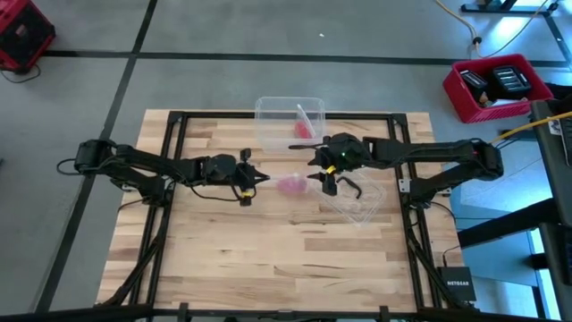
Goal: Roll bandage
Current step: Put the packed bandage into the transparent bin
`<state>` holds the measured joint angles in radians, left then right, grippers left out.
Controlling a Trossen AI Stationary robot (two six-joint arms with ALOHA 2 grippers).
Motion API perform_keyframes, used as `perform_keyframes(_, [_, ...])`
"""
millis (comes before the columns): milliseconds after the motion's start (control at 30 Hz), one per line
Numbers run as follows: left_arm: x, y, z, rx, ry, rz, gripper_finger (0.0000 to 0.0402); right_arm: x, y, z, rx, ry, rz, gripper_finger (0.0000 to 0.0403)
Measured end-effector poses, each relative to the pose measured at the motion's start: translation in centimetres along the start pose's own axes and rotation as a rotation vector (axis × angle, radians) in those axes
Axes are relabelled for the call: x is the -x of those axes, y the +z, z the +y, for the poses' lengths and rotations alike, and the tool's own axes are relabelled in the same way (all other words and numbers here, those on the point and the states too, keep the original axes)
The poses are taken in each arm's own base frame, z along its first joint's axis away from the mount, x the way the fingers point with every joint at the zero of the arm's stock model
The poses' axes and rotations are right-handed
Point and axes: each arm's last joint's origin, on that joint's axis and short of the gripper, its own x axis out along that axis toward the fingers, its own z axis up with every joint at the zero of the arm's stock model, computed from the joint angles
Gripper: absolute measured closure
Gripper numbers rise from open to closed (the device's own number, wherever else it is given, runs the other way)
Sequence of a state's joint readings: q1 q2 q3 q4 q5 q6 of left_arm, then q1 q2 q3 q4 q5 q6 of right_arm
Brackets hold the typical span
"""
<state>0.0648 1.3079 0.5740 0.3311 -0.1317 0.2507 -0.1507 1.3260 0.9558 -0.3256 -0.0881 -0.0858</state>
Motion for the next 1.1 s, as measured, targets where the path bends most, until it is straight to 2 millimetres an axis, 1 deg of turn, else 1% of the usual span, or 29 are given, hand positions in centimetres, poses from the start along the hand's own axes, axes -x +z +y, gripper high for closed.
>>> perform_keyframes(100, [0.0, 0.0, 0.0, -0.052, -0.005, -0.003, 0.04, 0.3, 0.6, 0.0, -0.004, 0.001, -0.03, 0.019])
perform_keyframes(200, [0.0, 0.0, 0.0, -0.063, -0.005, 0.004, 0.0399, -0.2, 0.9, 0.0, -0.007, 0.018, -0.062, 0.0186])
perform_keyframes(367, [0.0, 0.1, -0.1, -0.074, -0.006, -0.003, 0.04, -1.8, 1.7, 0.0, -0.093, 0.104, -0.153, 0.0185])
perform_keyframes(433, [0.0, 0.0, -0.1, -0.072, -0.005, -0.001, 0.04, -2.6, 2.0, 0.4, -0.137, 0.147, -0.179, 0.0185])
perform_keyframes(567, [0.0, 0.0, -0.1, -0.055, 0.008, 0.002, 0.0399, -3.7, 1.8, 1.3, -0.202, 0.179, -0.155, 0.0185])
perform_keyframes(700, [0.0, 0.1, -0.1, -0.054, 0.011, -0.008, 0.0399, -4.8, 1.5, 2.4, -0.228, 0.145, -0.135, 0.0185])
perform_keyframes(833, [0.0, 0.2, -0.1, -0.078, 0.012, -0.011, 0.0399, -5.1, 1.5, 2.8, -0.223, 0.106, -0.143, 0.0186])
perform_keyframes(967, [0.0, 0.2, 0.0, -0.098, 0.015, -0.019, 0.0399, -5.6, 1.0, 2.7, -0.232, 0.087, -0.108, 0.021])
perform_keyframes(1100, [0.0, 0.3, -0.1, -0.117, 0.01, -0.021, 0.0399, -6.1, 0.8, 2.7, -0.226, 0.081, -0.094, 0.0258])
